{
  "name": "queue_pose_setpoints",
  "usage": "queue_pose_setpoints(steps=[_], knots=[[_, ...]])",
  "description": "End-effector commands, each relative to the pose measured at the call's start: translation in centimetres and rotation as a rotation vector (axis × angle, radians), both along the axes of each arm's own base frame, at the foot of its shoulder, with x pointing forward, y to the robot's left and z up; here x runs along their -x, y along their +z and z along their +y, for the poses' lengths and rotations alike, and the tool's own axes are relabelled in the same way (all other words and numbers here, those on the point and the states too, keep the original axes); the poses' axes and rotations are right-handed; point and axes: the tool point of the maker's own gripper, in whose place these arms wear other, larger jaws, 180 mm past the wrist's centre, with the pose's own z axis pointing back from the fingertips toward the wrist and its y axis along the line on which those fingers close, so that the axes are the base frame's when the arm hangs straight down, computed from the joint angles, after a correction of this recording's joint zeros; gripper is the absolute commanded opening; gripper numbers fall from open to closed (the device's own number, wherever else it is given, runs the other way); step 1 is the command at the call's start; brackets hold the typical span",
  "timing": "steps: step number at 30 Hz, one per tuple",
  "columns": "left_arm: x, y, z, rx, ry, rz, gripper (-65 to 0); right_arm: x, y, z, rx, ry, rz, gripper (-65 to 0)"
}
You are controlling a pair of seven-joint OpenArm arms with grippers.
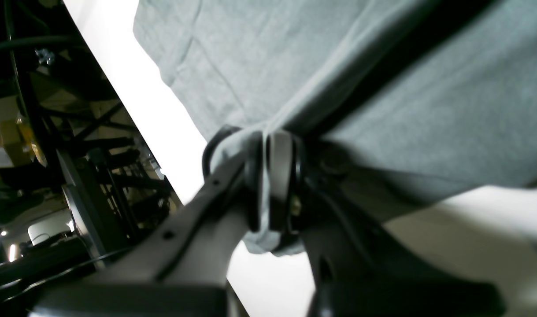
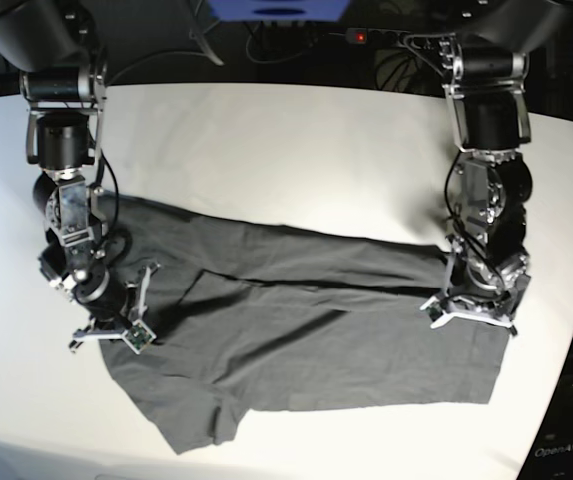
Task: Fold the T-shirt properly
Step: 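Lower the left gripper and pinch the folded hem edge of the shirt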
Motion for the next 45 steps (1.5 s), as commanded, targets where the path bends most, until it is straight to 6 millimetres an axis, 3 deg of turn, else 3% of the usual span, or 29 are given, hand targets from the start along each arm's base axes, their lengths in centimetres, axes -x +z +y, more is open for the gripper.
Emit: queue_pose_setpoints(steps=[1,14,17,21,27,29,31,34,39,45], knots=[[-1.8,2.4,0.2,-0.01,0.003,-0.073,-62.5,-1.3,2.2,-0.2,-0.008,0.0,-0.066,-64.7],[-5.5,6.3,-2.3,0.035,-0.007,-0.166,-62.5,-0.8,1.6,-0.2,-0.007,0.0,-0.051,-64.7],[-5.0,6.4,-2.0,-0.006,-0.017,-0.159,-62.5,-0.8,1.6,-0.2,-0.007,0.0,-0.051,-64.7],[-2.8,4.6,-1.7,-0.066,-0.053,-0.078,-62.5,-0.8,1.6,-0.3,-0.006,0.0,-0.051,-64.7],[-1.4,5.8,-1.7,-0.078,-0.097,-0.136,-62.2,-0.8,1.6,-0.2,-0.007,0.0,-0.051,-64.7],[-1.2,5.8,-1.7,-0.079,-0.101,-0.139,-58.8,-0.8,1.6,-0.2,-0.007,0.0,-0.051,-64.7],[-1.2,6.5,-0.7,-0.108,-0.101,-0.149,-51.0,-0.8,1.6,-0.2,-0.007,0.0,-0.051,-64.7],[-0.3,5.7,-0.2,-0.118,-0.118,-0.128,-42.8,-0.9,1.6,-0.2,-0.007,0.0,-0.053,-64.6],[1.2,4.1,0.3,-0.116,-0.145,-0.094,-41.7,-0.9,1.7,-0.3,-0.004,-0.001,-0.053,-64.7],[1.4,3.6,0.1,-0.106,-0.146,-0.085,-41.7,-0.9,1.7,-0.4,-0.003,-0.001,-0.054,-64.7]])
